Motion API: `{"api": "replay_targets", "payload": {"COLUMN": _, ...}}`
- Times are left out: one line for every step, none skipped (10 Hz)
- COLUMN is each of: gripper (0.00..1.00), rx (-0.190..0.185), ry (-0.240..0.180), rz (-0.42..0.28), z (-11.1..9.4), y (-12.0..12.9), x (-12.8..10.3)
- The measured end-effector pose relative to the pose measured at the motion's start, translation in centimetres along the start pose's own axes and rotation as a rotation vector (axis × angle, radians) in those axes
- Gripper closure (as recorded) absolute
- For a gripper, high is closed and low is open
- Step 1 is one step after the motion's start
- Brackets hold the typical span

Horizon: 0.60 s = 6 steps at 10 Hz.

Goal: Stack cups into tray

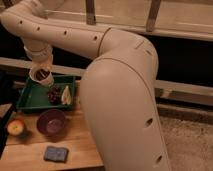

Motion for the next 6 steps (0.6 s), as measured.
{"api": "replay_targets", "payload": {"gripper": 0.98, "rx": 0.001, "ry": -0.001, "rz": 0.002, "z": 0.0, "y": -0.1, "x": 0.0}}
{"api": "replay_targets", "payload": {"gripper": 0.98, "rx": 0.001, "ry": -0.002, "rz": 0.001, "z": 0.0, "y": -0.1, "x": 0.0}}
{"api": "replay_targets", "payload": {"gripper": 0.98, "rx": -0.002, "ry": -0.001, "rz": 0.001, "z": 0.1, "y": 0.0, "x": 0.0}}
{"api": "replay_targets", "payload": {"gripper": 0.98, "rx": -0.006, "ry": -0.007, "rz": 0.017, "z": 0.4, "y": -0.3, "x": 0.2}}
{"api": "replay_targets", "payload": {"gripper": 0.98, "rx": -0.011, "ry": -0.017, "rz": 0.04, "z": 1.2, "y": -0.9, "x": 0.4}}
{"api": "replay_targets", "payload": {"gripper": 0.98, "rx": -0.021, "ry": -0.034, "rz": 0.058, "z": 2.7, "y": -1.6, "x": 0.3}}
